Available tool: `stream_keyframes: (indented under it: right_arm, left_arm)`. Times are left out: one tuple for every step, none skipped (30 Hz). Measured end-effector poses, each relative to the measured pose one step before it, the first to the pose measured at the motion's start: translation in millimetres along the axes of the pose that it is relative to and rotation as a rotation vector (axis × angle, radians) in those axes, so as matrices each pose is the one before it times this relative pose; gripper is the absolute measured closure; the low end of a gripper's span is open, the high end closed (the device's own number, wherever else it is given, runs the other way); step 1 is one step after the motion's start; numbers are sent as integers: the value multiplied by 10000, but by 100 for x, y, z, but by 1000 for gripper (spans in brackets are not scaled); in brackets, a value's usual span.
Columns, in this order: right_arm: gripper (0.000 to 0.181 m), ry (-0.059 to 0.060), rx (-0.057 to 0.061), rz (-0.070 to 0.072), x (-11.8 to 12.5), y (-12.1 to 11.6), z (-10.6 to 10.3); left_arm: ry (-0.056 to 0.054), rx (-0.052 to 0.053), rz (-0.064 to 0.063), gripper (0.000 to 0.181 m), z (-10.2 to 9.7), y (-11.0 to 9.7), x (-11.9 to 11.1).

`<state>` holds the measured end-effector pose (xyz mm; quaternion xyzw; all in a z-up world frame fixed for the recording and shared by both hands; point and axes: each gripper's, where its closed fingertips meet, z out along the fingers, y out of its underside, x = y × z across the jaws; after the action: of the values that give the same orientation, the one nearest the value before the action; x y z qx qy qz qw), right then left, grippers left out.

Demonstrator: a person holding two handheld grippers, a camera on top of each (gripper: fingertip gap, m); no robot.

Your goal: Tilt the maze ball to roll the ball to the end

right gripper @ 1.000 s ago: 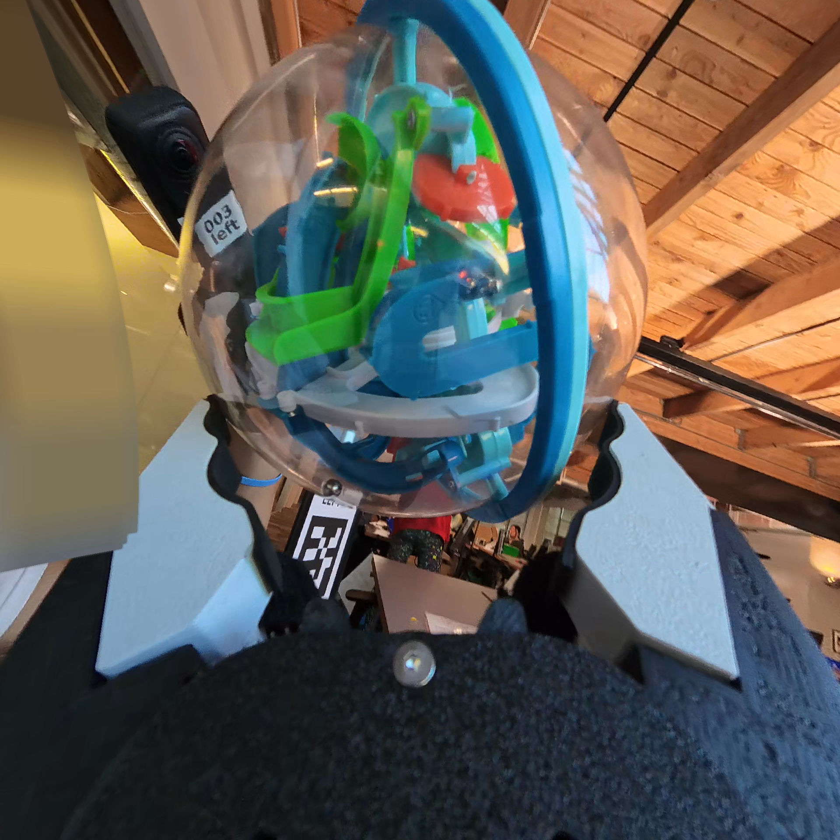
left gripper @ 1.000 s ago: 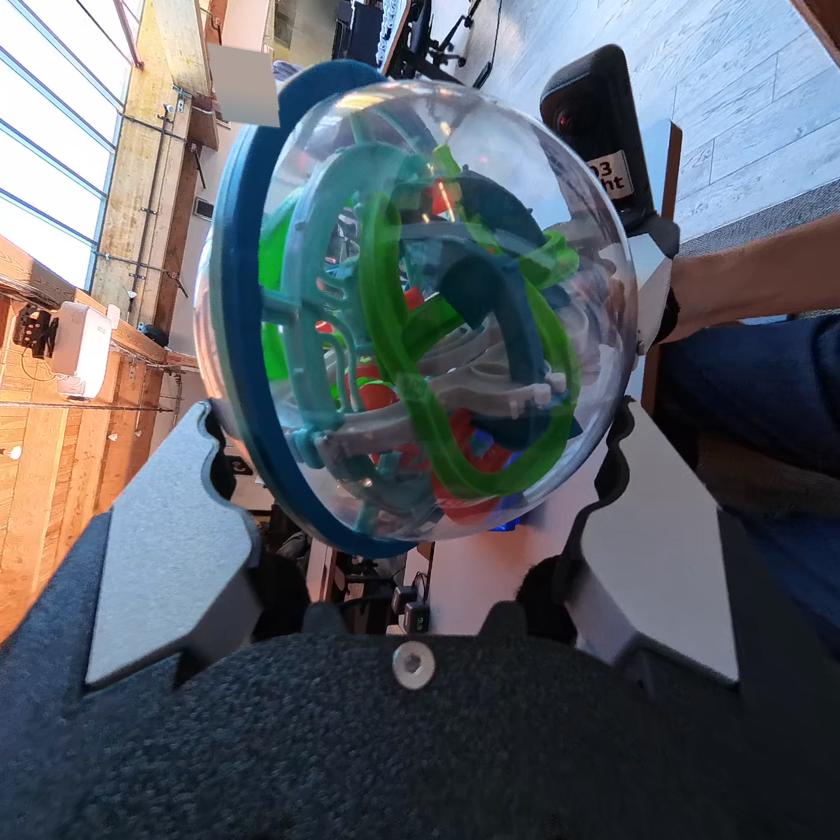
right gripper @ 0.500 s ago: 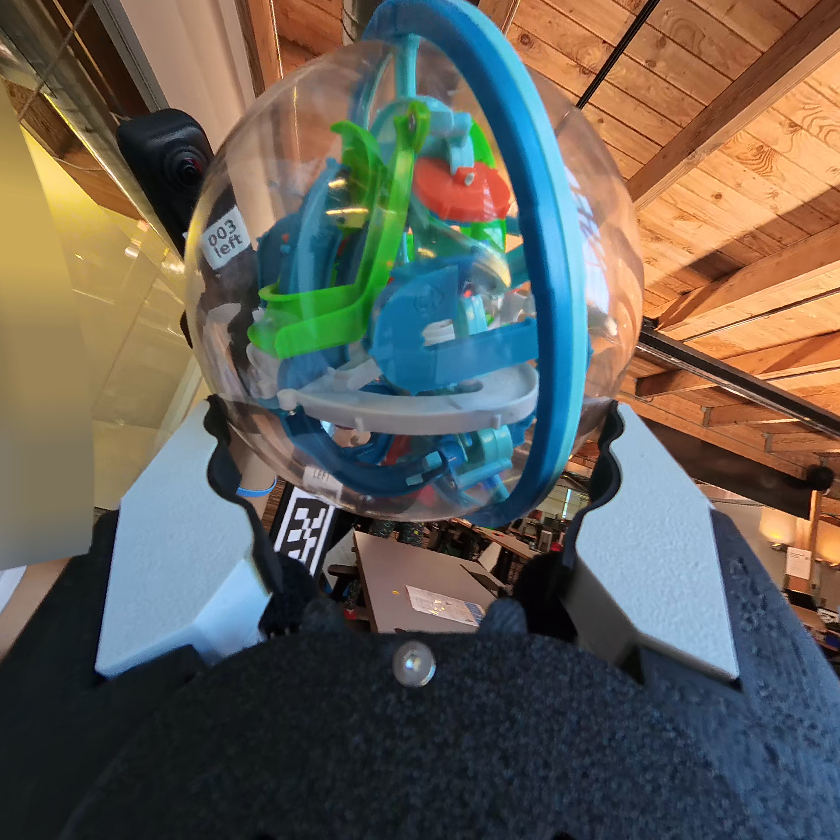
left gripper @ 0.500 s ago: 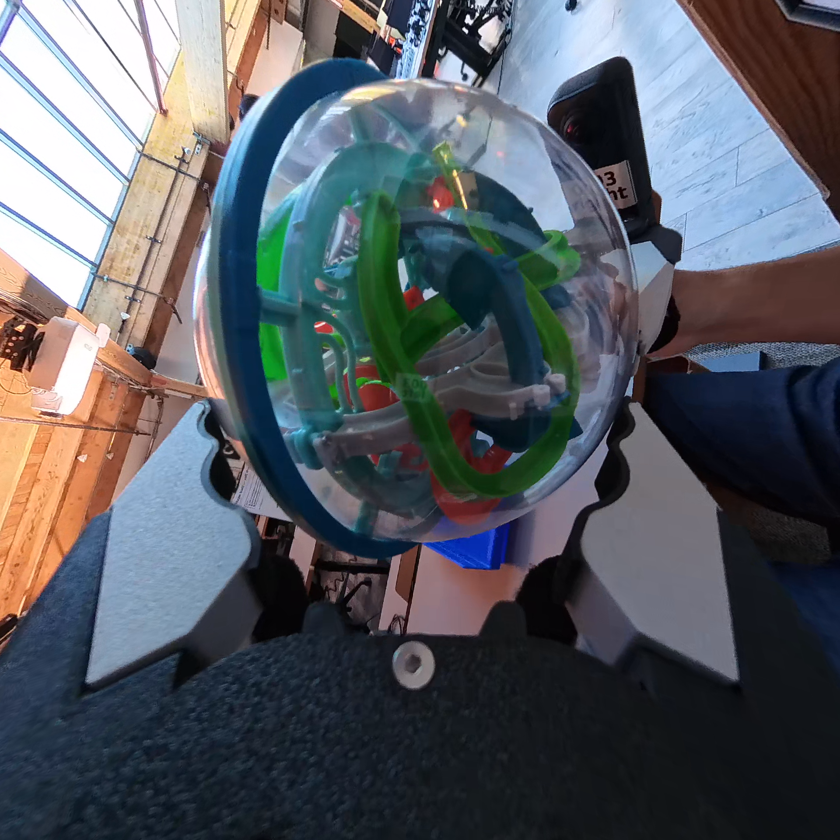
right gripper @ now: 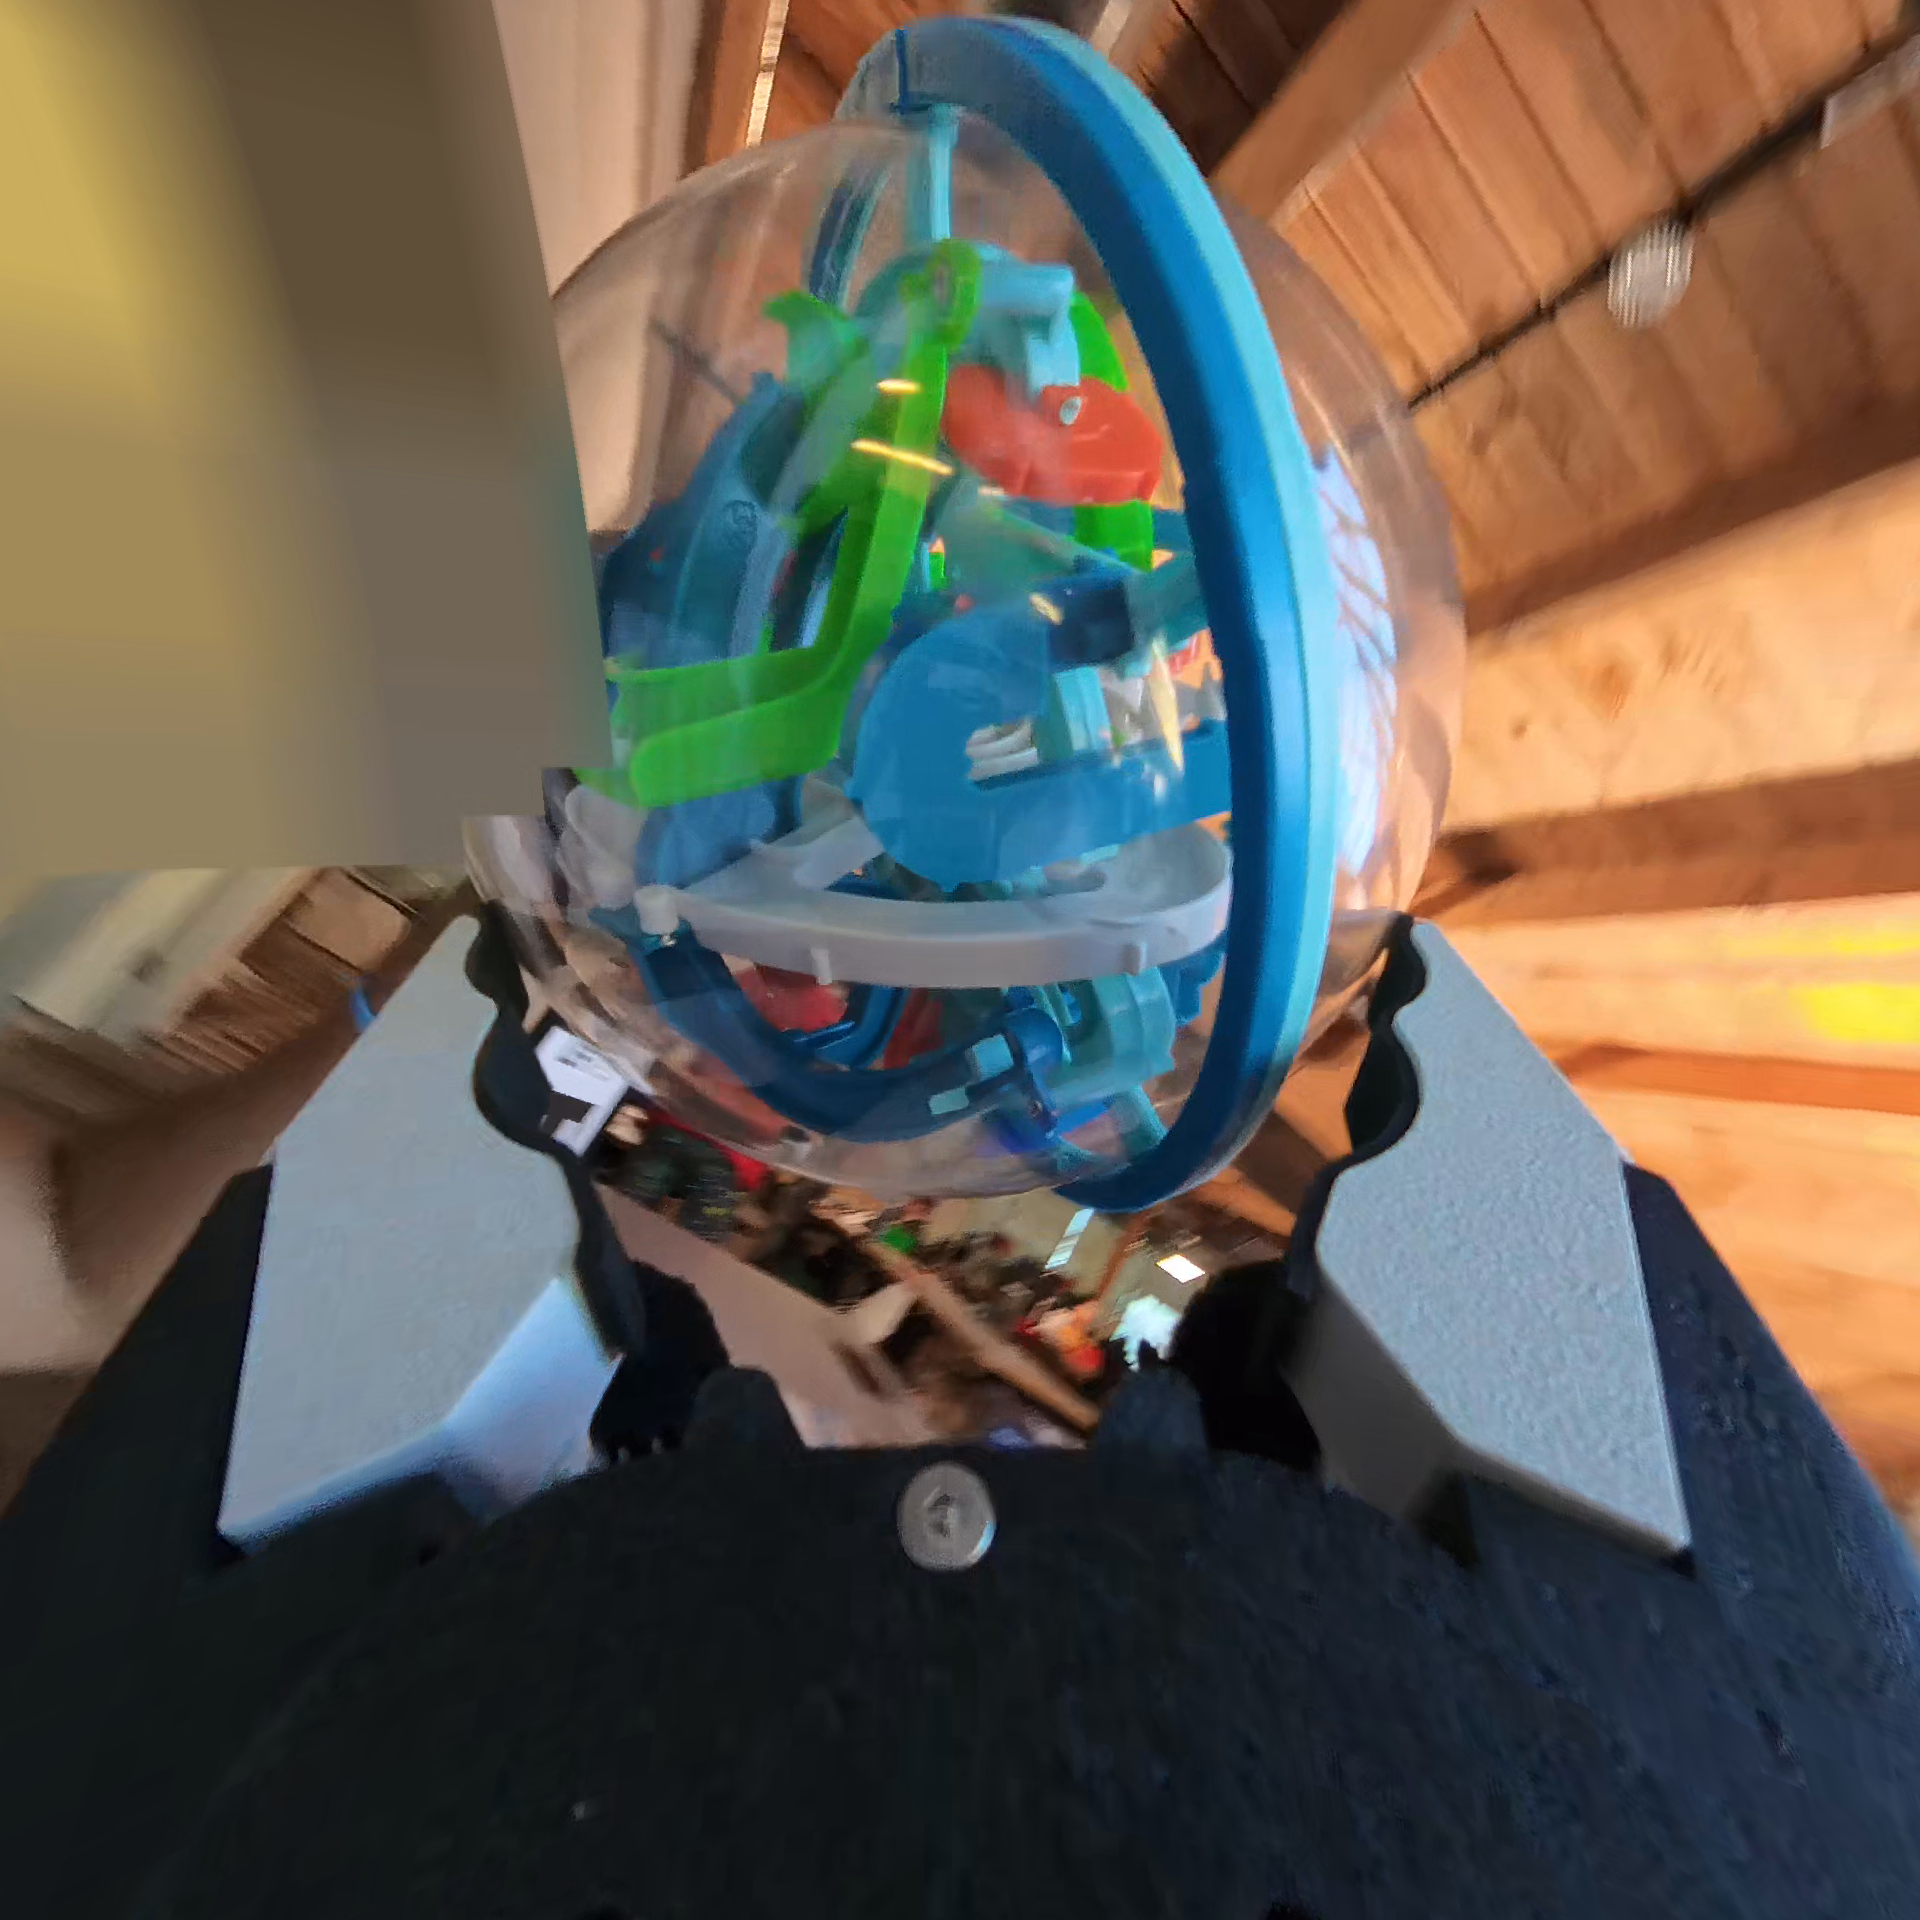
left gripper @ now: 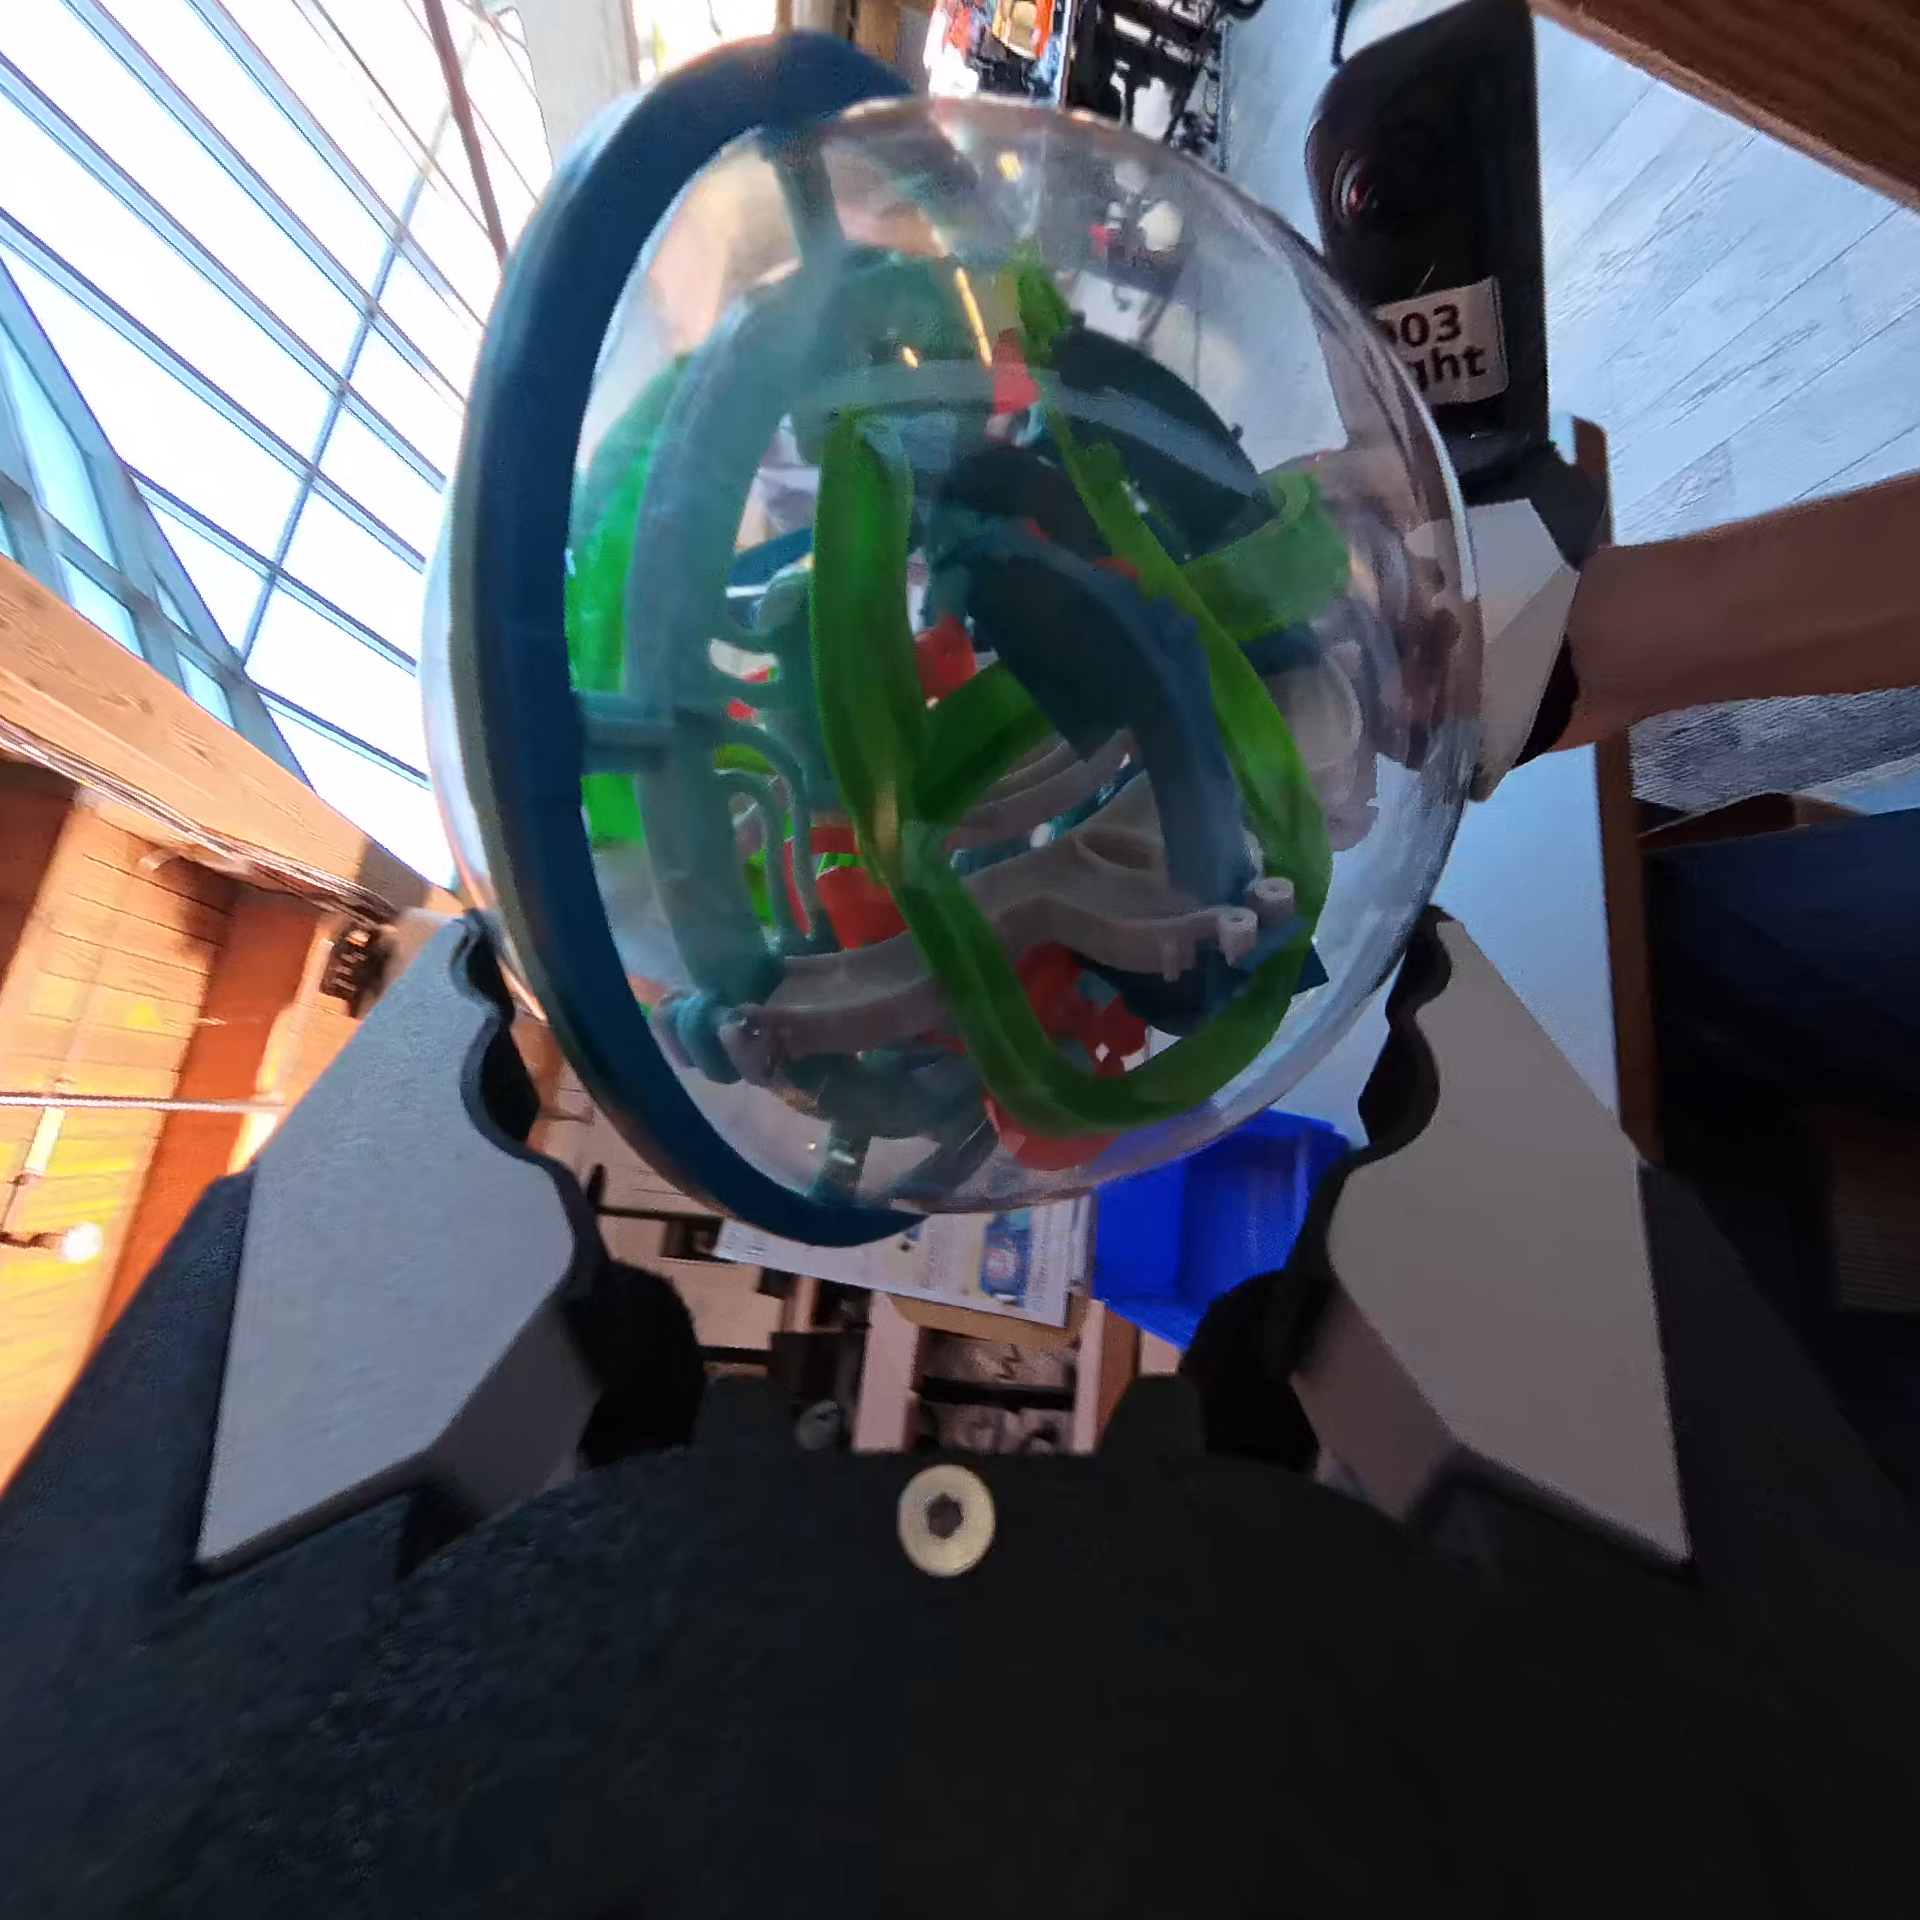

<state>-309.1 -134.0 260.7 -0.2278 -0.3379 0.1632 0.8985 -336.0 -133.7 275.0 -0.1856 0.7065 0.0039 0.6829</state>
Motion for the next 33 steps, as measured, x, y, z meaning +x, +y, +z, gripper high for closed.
stream_keyframes:
  right_arm:
    - [27, -58, 51, -531, -427, -542, -126]
    - [27, -39, 68, -569, -440, -614, -68]
    - [27, -29, 82, -583, -396, -629, -54]
    - [27, -33, 49, -495, -347, -591, -55]
    - [27, -47, 21, -327, -265, -471, -29]
    - [27, -52, -7, -136, -183, -364, -15]
    - [27, -53, -29, 21, -143, -269, 24]
    - [27, -40, -28, 73, -137, -234, 64]
    - [27, -14, -23, 36, -141, -204, 32]
    - [27, 5, 7, -29, -130, -220, 51]
    - [27, 3, 21, -72, -53, -218, 54]
    - [27, -7, 19, -89, -50, -148, -38]
    - [27, -14, 4, -84, -58, -227, 34]
    - [27, -18, -10, -85, -71, -143, -9]
    - [27, -20, -14, -86, -93, -174, -22]
    - [27, -13, -4, -90, -73, -207, 46]
    - [27, -6, 8, -97, -92, -174, 10]
    - [27, 0, 4, -93, -80, -179, -2]
    - [27, 11, -13, -101, -61, -183, 8]
    - [27, 18, -25, -126, -41, -183, -14]
    - [27, 17, -36, -138, -42, -204, -9]
    - [27, 15, -36, -148, -36, -212, -27]
    - [27, 14, -36, -157, -43, -222, -31]
    - [27, 16, -49, -174, -48, -240, -28]
    - [27, 18, -40, -204, -62, -262, -25]
    - [27, 19, -9, -227, -104, -329, -32]
    - [27, 15, 39, -244, -126, -398, -48]
    - [27, 11, 76, -243, -126, -393, -61]
    - [27, -5, 89, -154, -99, -292, -53]
    - [27, -43, -13, 111, 38, 84, 25]
    - [27, -74, -271, 595, 266, 806, 162]
    - [27, -78, -579, 1081, 480, 1583, 287]
    - [27, -47, -655, 1224, 515, 1699, 269]
  left_arm:
    - [-218, 111, 313, 22, -413, -408, 246]
    - [-219, 87, 302, 22, -424, -408, 233]
    - [-218, 52, 290, 22, -418, -379, 201]
    - [-197, 15, 242, 22, -398, -337, 153]
    - [-154, 15, 157, 22, -350, -323, 92]
    - [-100, 20, 59, 22, -298, -296, 51]
    - [-50, 38, -16, 22, -261, -273, 13]
    - [-17, 67, -42, 22, -205, -238, -1]
    - [-6, 58, -36, 22, -176, -175, -5]
    - [-12, 40, -17, 22, -123, -120, 15]
    - [-24, 30, 0, 22, -103, -109, 28]
    - [-35, 20, 9, 22, -92, -95, 48]
    - [-41, 14, 14, 22, -109, -94, 36]
    - [-43, 15, 22, 22, -97, -88, 37]
    - [-43, 22, 29, 22, -113, -93, 29]
    - [-41, 28, 30, 22, -108, -102, 30]
    - [-37, 37, 28, 22, -99, -107, 25]
    - [-29, 46, 15, 22, -87, -103, 14]
    - [-21, 32, -4, 22, -71, -72, 19]
    - [-20, 24, -16, 23, -39, -39, 19]
    - [-21, 38, -25, 23, -33, -28, 20]
    - [-21, 50, -36, 22, -23, -35, 26]
    - [-21, 38, -47, 22, -11, -11, 45]
    - [-20, 21, -48, 22, -25, 3, 38]
    - [-22, 29, -41, 22, -43, -12, 49]
    - [-20, 52, -41, 22, -48, -27, 78]
    - [-13, 76, -50, 22, -61, -56, 89]
    - [-4, 88, -68, 22, -37, -35, 120]
    - [8, 95, -116, 22, 2, 3, 115]
    - [26, 136, -212, 23, 110, 121, 34]
    - [82, 169, -372, 23, 251, 353, -126]
    - [168, 98, -549, 23, 409, 713, -279]
    - [230, 11, -644, 23, 480, 864, -254]
